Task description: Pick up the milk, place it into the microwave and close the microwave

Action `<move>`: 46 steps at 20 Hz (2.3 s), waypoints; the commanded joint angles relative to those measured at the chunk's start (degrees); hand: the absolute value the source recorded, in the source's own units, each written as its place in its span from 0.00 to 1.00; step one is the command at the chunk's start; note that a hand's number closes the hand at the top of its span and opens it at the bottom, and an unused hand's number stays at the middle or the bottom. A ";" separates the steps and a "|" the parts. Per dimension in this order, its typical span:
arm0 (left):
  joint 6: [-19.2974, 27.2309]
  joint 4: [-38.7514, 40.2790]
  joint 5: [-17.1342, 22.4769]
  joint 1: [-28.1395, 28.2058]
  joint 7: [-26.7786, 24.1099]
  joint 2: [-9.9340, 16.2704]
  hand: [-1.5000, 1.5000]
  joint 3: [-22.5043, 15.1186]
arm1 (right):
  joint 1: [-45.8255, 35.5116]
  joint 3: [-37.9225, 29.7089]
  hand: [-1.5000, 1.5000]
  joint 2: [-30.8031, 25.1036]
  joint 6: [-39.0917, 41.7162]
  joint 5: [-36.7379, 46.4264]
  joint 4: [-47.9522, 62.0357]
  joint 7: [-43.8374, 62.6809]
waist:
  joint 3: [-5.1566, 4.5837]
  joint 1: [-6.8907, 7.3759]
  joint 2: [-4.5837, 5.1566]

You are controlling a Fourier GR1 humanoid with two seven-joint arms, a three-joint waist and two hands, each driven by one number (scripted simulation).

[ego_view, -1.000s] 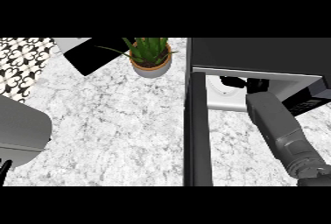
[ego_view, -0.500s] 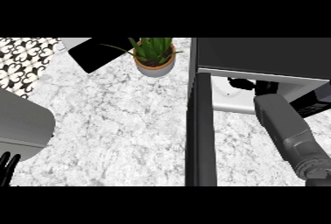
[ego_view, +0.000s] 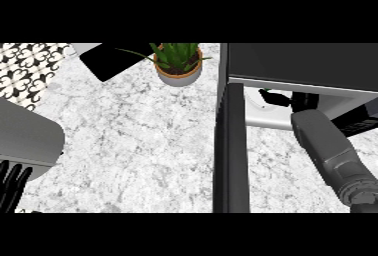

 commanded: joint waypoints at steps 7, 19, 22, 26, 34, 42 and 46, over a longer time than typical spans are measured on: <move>1.29 1.85 -2.35 -2.25 -0.09 -0.45 0.00 -0.71 | -0.45 0.42 0.00 0.76 -2.67 1.07 -0.95 -1.15 | 0.17 0.05 0.03; 0.04 5.12 -3.30 -2.60 -2.97 -0.45 0.00 -0.49 | -1.20 1.07 0.00 3.52 -1.59 2.26 -0.08 0.47 | 0.01 -1.00 -0.68; 0.18 5.54 -2.66 -3.41 -3.08 0.54 0.00 0.94 | 0.58 -0.07 0.00 4.17 -1.01 1.19 -1.08 -1.32 | 0.06 -1.20 -0.65; -1.07 1.86 -2.48 0.43 -3.02 -0.88 0.00 -0.56 | -0.45 0.17 0.00 4.96 -1.29 1.65 -0.74 -0.32 | 0.07 -0.82 -1.02; 0.48 2.91 -4.57 0.28 -4.49 -2.34 0.00 -0.34 | 2.76 -2.07 0.00 4.08 5.60 -0.42 -2.53 -4.55 | 0.00 -2.84 -1.58; 2.88 1.07 -7.46 2.80 -6.67 -4.49 0.00 -4.60 | 6.52 -4.42 0.00 5.63 16.94 -3.64 -5.16 -9.94 | -0.10 -4.74 -2.37; -2.29 -0.70 -7.64 7.59 -7.61 -4.18 0.00 -2.76 | 12.20 -5.66 0.00 8.30 19.73 -5.72 -7.12 -14.11 | -0.15 -5.62 -2.83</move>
